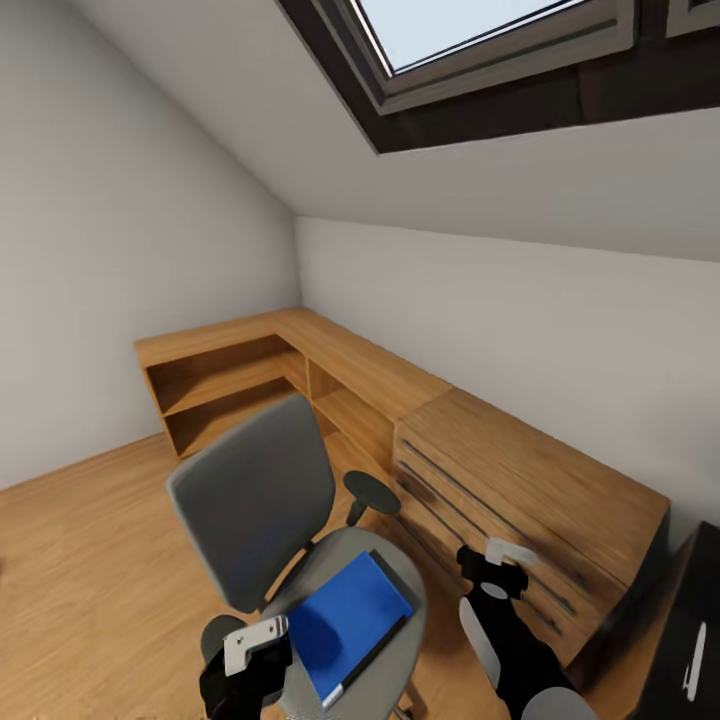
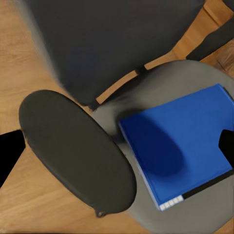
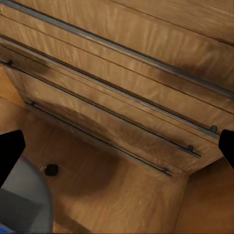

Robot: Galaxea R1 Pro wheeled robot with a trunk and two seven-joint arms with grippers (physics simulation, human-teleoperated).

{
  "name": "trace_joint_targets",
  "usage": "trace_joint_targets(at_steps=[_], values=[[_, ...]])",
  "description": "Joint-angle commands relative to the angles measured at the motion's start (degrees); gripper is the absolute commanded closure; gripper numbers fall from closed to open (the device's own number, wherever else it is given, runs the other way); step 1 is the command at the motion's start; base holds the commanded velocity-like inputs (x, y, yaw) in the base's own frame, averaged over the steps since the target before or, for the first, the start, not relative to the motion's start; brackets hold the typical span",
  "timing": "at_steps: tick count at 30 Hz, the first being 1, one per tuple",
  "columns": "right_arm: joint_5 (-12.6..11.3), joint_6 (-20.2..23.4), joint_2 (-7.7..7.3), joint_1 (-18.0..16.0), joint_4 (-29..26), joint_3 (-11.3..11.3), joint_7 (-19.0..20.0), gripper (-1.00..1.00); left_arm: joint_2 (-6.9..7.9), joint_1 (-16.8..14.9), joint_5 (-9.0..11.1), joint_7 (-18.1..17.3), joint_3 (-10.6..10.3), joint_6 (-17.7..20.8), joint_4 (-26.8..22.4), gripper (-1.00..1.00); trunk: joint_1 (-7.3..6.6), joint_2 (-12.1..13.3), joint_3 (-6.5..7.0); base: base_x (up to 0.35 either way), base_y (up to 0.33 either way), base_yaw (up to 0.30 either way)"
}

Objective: In the bedroom, organize the workspace by keeping the computer under the desk, ensuring the monitor is on the desk, placing the keyboard on the desk next to the monitor, placing the mouse on the desk next to the keyboard, moving the folder from the swivel chair onto the desk next to the mouse, stacking the notebook on top of the folder with the pen on top of the notebook, and positioning the swivel chair next to the desk.

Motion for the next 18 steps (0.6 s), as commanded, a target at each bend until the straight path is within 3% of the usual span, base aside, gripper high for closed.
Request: trace_joint_targets(at_steps=[1, 18], values=[[-0.12, 0.33, 0.03, -0.01, -0.13, -0.06, -0.15, -1.00, 0.04, -0.04, 0.19, 0.35, -0.11, 0.29, -0.10, -1.00, 0.01, -0.06, -0.10, 0.000, 0.000, 0.279], [-0.15, 0.27, 0.11, 0.02, -0.10, 0.02, -0.15, -1.00, 0.06, -0.04, 0.20, 0.35, -0.09, 0.30, -0.08, -1.00, 0.01, -0.06, -0.71, 0.000, 0.000, 0.271]])
